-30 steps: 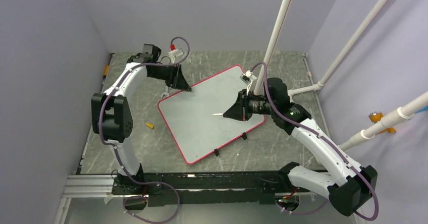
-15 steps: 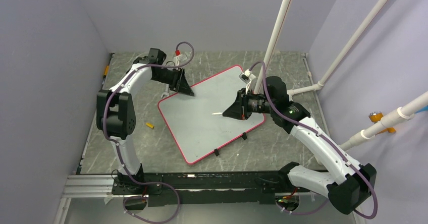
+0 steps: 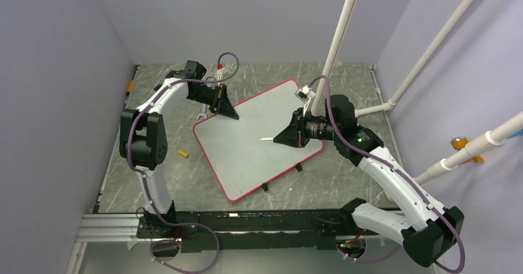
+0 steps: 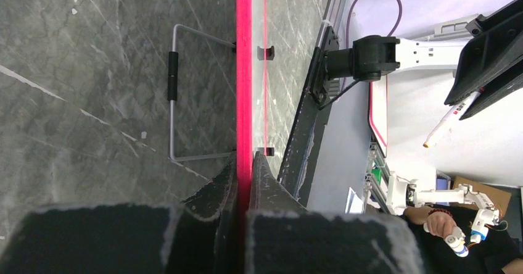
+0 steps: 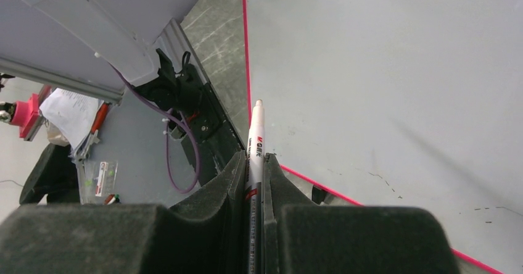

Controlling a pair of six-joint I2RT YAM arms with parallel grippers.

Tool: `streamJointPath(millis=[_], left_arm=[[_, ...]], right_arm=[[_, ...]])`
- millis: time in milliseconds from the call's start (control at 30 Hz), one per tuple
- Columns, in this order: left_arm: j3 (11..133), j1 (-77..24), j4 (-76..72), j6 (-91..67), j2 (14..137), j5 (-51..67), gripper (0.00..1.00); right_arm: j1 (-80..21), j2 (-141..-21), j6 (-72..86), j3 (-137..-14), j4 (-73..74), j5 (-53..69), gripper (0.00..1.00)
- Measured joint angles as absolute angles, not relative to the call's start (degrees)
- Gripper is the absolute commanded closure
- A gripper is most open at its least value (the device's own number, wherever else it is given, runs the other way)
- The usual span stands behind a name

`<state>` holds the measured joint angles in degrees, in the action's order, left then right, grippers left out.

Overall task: Write a sentence on the whiteboard
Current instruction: Hold the whiteboard on the whiteboard stand, then write a sentence on the whiteboard.

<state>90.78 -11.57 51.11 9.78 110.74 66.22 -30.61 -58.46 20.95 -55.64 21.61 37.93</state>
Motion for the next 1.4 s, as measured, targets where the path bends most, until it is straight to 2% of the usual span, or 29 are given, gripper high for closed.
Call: streamJointPath(millis=[800,1100,1400], left_arm=[[90.3,-13.5,50.6,8.3,106.3,61.7,1.0],[87.5,-14.2,48.2,6.3,102.1,59.5,1.0],[87.4,-14.9,47.6,5.3,101.3,58.1,1.0]], right_arm=[[-33.5,-57.1,21.0,-59.9,26.6,34.7,1.0],[-42.7,-58.7,21.1,-66.8,33.4,19.5,1.0],[-57.3,-67.3,24.1,-72.4,37.7,2.3,1.0]])
